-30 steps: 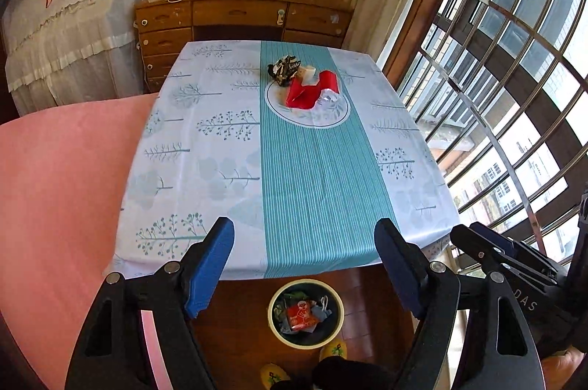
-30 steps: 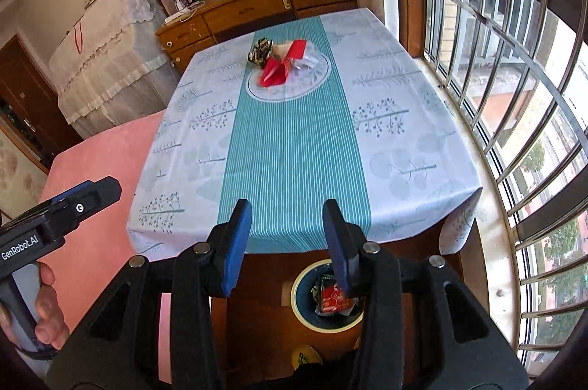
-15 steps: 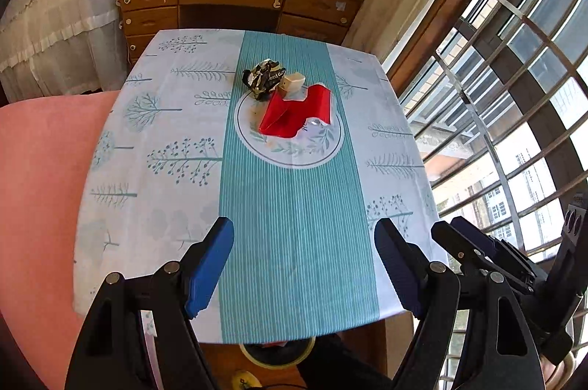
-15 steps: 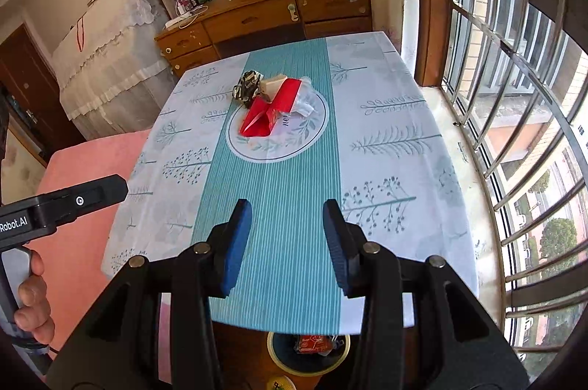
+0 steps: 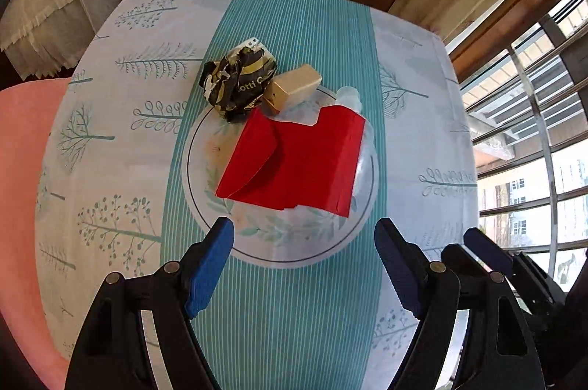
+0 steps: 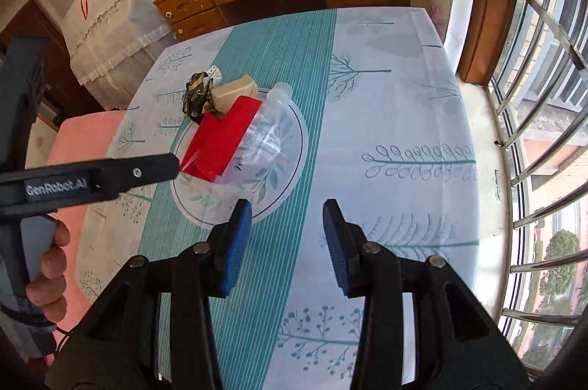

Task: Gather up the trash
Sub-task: 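Raise both tools and reach toward the red paper and clear plastic bottle, then grasp the red paper with the left tool while the right tool grasps the clear bottle, then carry the red paper and clear bottle down over the bin with both tools, then open both tools to drop the red paper and bottle into the bin, then raise both tools and reach toward the crumpled wrapper and beige box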

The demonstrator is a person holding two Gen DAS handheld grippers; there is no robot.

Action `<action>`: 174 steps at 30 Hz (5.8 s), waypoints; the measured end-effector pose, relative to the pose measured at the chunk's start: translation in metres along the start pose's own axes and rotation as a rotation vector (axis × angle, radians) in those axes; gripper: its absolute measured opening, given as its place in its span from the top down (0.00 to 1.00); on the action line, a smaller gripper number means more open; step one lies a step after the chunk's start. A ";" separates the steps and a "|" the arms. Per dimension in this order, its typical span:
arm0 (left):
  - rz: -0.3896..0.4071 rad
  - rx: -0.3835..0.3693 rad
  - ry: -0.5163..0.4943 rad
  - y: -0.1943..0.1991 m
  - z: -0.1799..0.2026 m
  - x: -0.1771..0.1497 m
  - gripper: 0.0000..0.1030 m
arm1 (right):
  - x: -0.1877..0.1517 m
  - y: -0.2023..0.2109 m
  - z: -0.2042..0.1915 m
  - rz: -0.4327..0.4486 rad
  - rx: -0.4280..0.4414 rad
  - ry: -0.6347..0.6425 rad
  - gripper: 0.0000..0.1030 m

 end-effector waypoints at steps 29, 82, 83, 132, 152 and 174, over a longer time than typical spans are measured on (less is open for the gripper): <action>-0.079 -0.004 0.139 -0.075 -0.074 0.024 0.40 | 0.032 -0.089 -0.030 -0.120 0.178 -0.028 0.60; 0.048 -0.242 -0.018 0.109 -0.119 -0.191 0.96 | -0.117 0.091 -0.150 0.098 0.161 -0.042 0.80; 0.050 -0.250 -0.041 0.117 -0.122 -0.202 0.96 | -0.131 0.102 -0.158 0.110 0.150 -0.046 0.80; -0.125 -0.114 -0.283 -0.125 -0.150 -0.549 0.96 | -0.568 -0.054 -0.084 -0.229 -0.051 -0.155 0.79; -0.152 -0.024 -0.243 -0.214 -0.181 -0.548 0.32 | -0.589 -0.113 -0.058 -0.205 -0.121 -0.143 0.56; -0.114 0.001 -0.238 -0.136 -0.177 -0.534 0.32 | -0.560 -0.064 -0.069 -0.204 -0.179 -0.203 0.53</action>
Point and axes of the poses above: each gripper's, at about its wrist camera, not at the fingertips, and y roughly against the way its jaws point, z to its right, x to its top, the point moved 3 cm from there along -y, roughly the way its jaws point, and after that the axes turned 5 degrees about z, right-handed, at the moved point
